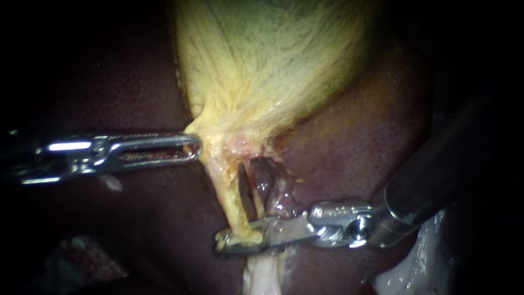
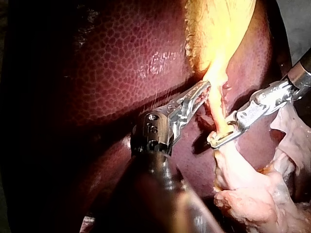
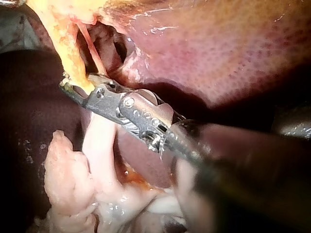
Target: Going back first clip left tube
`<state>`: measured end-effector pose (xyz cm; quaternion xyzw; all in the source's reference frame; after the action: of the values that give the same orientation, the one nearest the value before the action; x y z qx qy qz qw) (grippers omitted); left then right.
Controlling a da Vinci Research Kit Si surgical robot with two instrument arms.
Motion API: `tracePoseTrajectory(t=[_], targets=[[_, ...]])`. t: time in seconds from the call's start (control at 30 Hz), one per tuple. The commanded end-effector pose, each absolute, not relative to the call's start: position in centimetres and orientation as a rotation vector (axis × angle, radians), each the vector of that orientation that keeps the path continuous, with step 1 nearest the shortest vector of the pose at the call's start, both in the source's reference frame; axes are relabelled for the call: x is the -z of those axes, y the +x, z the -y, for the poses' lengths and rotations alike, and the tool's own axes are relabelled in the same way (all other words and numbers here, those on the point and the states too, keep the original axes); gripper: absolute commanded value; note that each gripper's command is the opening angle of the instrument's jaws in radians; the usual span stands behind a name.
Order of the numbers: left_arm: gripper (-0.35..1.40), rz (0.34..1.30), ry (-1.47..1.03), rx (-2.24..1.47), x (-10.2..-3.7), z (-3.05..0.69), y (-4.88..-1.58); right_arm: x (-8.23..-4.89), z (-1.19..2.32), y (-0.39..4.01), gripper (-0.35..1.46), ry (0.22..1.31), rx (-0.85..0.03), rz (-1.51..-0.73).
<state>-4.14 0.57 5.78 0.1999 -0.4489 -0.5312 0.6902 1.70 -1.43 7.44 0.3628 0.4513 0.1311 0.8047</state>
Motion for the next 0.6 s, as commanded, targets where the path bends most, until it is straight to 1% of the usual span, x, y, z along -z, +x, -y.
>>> tracePoseTrajectory(t=[0.03, 0.4, 0.43, 0.47, 0.57, 0.6], targets=[[-0.15, 1.004, 0.447, 1.188, -5.78, -0.57, -4.14, -7.44, 1.43, 1.7, -0.35, 0.78, -0.285, -0.964], [-0.15, 1.004, 0.447, 1.188, -5.77, -0.57, -4.14, -7.45, 1.45, 1.69, -0.35, 0.777, -0.282, -0.956], [-0.15, 1.004, 0.447, 1.188, -5.77, -0.57, -4.14, -7.45, 1.45, 1.7, -0.2, 0.778, -0.283, -0.961], [-0.15, 1.004, 0.447, 1.188, -5.77, -0.57, -4.13, -7.44, 1.45, 1.7, -0.01, 0.777, -0.286, -0.965], [-0.15, 1.004, 0.447, 1.188, -5.77, -0.57, -4.13, -7.43, 1.43, 1.72, 0.34, 0.758, -0.292, -0.987], [-0.15, 1.004, 0.447, 1.188, -5.77, -0.57, -4.13, -7.42, 1.42, 1.74, 0.4, 0.739, -0.28, -1.004]])
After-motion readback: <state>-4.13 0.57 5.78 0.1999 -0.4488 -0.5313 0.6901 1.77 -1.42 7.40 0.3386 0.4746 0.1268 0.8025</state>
